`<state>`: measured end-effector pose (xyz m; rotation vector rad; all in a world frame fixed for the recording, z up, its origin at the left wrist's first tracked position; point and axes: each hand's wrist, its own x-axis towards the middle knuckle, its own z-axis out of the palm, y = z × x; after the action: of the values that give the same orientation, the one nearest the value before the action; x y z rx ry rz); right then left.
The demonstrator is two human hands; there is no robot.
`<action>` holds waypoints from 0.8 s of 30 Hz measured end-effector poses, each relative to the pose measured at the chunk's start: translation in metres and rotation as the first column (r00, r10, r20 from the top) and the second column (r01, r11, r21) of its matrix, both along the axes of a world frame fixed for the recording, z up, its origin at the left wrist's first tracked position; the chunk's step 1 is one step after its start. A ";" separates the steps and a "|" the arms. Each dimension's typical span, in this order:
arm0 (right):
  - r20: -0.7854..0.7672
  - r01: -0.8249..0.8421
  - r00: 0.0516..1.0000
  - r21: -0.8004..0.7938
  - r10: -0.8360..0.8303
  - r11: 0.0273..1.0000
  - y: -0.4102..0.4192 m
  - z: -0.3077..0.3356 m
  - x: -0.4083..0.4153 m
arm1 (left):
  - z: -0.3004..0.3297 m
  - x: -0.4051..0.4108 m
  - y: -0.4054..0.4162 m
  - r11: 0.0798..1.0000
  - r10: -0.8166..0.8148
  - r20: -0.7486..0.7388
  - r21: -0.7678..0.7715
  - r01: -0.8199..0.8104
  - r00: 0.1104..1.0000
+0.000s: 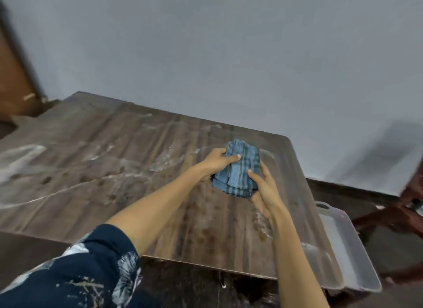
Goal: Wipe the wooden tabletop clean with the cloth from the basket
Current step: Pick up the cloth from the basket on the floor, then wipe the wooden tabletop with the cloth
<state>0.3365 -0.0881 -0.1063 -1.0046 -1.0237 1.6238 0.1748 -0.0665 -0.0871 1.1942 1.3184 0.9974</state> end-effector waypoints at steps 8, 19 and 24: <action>-0.055 -0.205 0.978 -0.052 0.203 0.977 0.010 -0.017 -0.093 | -0.011 -0.098 -0.027 0.981 0.187 0.041 -0.066 -0.184 0.981; -0.044 -0.328 0.945 -0.110 0.325 0.938 0.045 -0.041 -0.230 | -0.036 -0.229 -0.019 0.944 0.315 0.111 -0.141 -0.298 0.943; -0.020 -0.356 0.933 -0.181 0.358 0.917 0.067 -0.057 -0.310 | -0.053 -0.306 -0.007 0.918 0.374 0.152 -0.205 -0.341 0.915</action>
<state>0.0267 -0.0214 -0.1637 -0.9893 -1.1325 2.0438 -0.1312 -0.0733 -0.1401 0.7166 1.4690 1.1958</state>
